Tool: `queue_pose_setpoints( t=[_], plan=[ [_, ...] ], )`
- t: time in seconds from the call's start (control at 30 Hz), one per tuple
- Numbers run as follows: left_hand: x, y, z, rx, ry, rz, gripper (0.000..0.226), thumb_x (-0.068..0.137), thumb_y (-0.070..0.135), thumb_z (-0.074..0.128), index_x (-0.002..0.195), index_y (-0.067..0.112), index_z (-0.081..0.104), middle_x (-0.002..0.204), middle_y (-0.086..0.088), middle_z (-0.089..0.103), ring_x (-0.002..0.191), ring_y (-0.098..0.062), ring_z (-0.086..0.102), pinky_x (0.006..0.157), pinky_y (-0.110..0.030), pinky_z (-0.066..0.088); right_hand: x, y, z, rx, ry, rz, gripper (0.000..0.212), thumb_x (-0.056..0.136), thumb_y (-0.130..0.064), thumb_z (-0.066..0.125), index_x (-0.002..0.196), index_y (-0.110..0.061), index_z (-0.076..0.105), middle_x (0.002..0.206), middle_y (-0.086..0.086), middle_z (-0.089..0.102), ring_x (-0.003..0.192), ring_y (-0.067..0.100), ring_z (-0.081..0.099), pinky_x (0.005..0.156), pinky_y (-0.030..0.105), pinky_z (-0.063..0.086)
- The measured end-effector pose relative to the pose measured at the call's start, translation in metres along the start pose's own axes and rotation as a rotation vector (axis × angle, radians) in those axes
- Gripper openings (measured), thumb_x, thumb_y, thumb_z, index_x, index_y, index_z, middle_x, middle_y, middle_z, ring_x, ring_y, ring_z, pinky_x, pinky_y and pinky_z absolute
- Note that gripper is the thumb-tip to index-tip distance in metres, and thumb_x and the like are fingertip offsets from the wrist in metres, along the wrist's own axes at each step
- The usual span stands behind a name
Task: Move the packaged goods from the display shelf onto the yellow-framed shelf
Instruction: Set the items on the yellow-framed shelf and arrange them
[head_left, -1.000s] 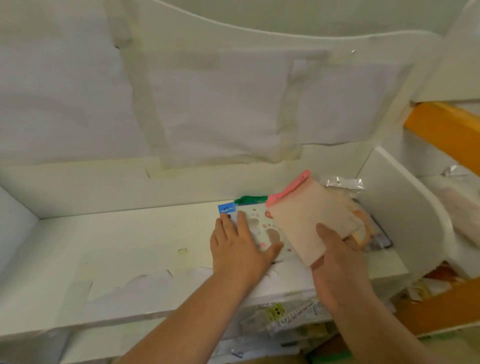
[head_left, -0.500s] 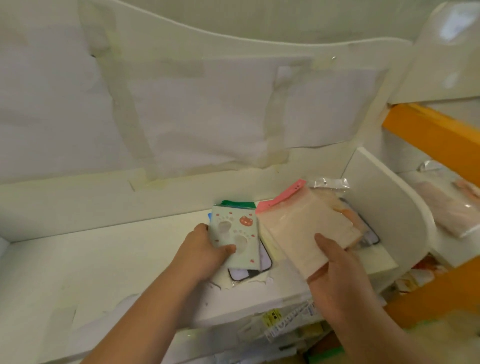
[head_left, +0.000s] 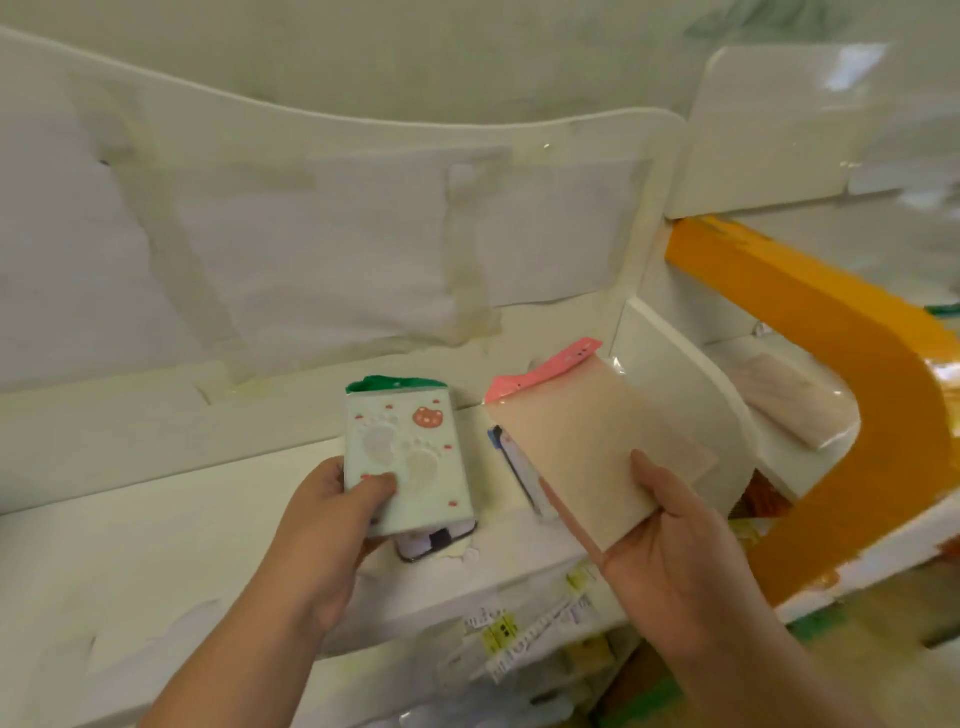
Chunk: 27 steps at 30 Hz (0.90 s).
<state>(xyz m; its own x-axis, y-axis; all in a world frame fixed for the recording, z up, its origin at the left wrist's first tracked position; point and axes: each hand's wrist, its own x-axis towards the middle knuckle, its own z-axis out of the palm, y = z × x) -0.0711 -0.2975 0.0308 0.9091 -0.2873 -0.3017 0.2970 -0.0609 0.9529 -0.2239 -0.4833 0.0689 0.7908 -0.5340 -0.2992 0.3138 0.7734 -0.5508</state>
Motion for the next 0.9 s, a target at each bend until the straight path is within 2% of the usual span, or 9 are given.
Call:
queue_pose_setpoints(
  t=[0.1,0.23,0.37,0.47,0.5,0.6,0.7,0.8,0.9],
  plan=[
    [-0.027,0.013,0.023,-0.067,-0.004,0.024,0.020,0.095,0.004,0.057,0.114,0.007,0.063,0.106,-0.009,0.077,0.091,-0.023,0.075,0.068,-0.031,0.055,-0.014,-0.027,-0.009,0.041,-0.072,-0.022,0.038,0.100,-0.017,0.047,0.132,-0.036,0.048,0.123,0.012,0.070,0.110,0.037,0.067,0.096,0.060,0.049],
    [-0.068,0.033,0.065,-0.143,-0.038,0.100,0.021,0.095,0.003,0.056,0.115,0.004,0.061,0.105,-0.010,0.077,0.085,-0.022,0.075,0.055,-0.029,0.057,-0.041,-0.068,-0.029,0.103,-0.125,-0.060,0.043,0.098,-0.015,0.048,0.138,-0.029,0.048,0.124,0.011,0.070,0.111,0.033,0.068,0.090,0.047,0.056],
    [-0.113,0.049,0.118,-0.192,-0.060,0.178,0.020,0.094,0.005,0.056,0.114,0.004,0.059,0.105,-0.010,0.077,0.090,-0.025,0.073,0.076,-0.041,0.054,-0.069,-0.120,-0.052,0.158,-0.170,-0.057,0.042,0.097,-0.016,0.047,0.138,-0.024,0.050,0.126,0.011,0.069,0.115,0.031,0.066,0.090,0.045,0.055],
    [-0.148,0.052,0.166,-0.250,-0.105,0.182,0.016,0.093,0.004,0.055,0.109,0.007,0.057,0.100,-0.008,0.078,0.078,-0.015,0.075,0.056,-0.027,0.058,-0.089,-0.166,-0.079,0.171,-0.216,-0.084,0.040,0.096,-0.017,0.047,0.137,-0.021,0.051,0.127,0.013,0.068,0.117,0.031,0.065,0.098,0.047,0.048],
    [-0.159,0.052,0.182,-0.264,-0.113,0.180,0.015,0.093,0.004,0.055,0.108,0.007,0.058,0.099,-0.008,0.079,0.079,-0.015,0.076,0.055,-0.026,0.059,-0.095,-0.182,-0.089,0.169,-0.223,-0.103,0.040,0.097,-0.017,0.047,0.136,-0.022,0.051,0.126,0.013,0.068,0.118,0.031,0.065,0.099,0.046,0.047],
    [-0.190,0.047,0.234,-0.286,-0.142,0.185,0.012,0.093,0.004,0.055,0.102,0.009,0.060,0.095,-0.006,0.079,0.081,-0.014,0.076,0.062,-0.027,0.062,-0.109,-0.229,-0.123,0.181,-0.221,-0.156,0.037,0.098,-0.015,0.044,0.133,-0.024,0.052,0.124,0.014,0.069,0.116,0.033,0.065,0.097,0.046,0.048],
    [-0.216,0.038,0.285,-0.262,-0.175,0.192,0.014,0.093,0.003,0.053,0.096,0.012,0.062,0.090,-0.002,0.079,0.073,-0.011,0.075,0.058,-0.029,0.061,-0.116,-0.269,-0.158,0.189,-0.199,-0.201,0.036,0.101,-0.015,0.041,0.135,-0.025,0.049,0.126,0.015,0.068,0.117,0.035,0.065,0.099,0.048,0.048],
    [-0.230,0.028,0.329,-0.218,-0.230,0.164,0.020,0.093,0.004,0.053,0.107,0.013,0.063,0.099,-0.003,0.078,0.076,-0.011,0.074,0.064,-0.036,0.054,-0.119,-0.302,-0.191,0.178,-0.131,-0.262,0.037,0.102,-0.015,0.039,0.137,-0.024,0.047,0.128,0.014,0.067,0.118,0.034,0.064,0.102,0.048,0.046],
    [-0.235,0.019,0.368,-0.191,-0.277,0.100,0.027,0.093,0.003,0.054,0.118,0.011,0.061,0.102,-0.005,0.078,0.080,-0.016,0.075,0.060,-0.033,0.052,-0.118,-0.327,-0.221,0.205,-0.072,-0.302,0.039,0.101,-0.013,0.038,0.139,-0.022,0.047,0.129,0.013,0.067,0.119,0.033,0.064,0.104,0.046,0.045]
  ],
)
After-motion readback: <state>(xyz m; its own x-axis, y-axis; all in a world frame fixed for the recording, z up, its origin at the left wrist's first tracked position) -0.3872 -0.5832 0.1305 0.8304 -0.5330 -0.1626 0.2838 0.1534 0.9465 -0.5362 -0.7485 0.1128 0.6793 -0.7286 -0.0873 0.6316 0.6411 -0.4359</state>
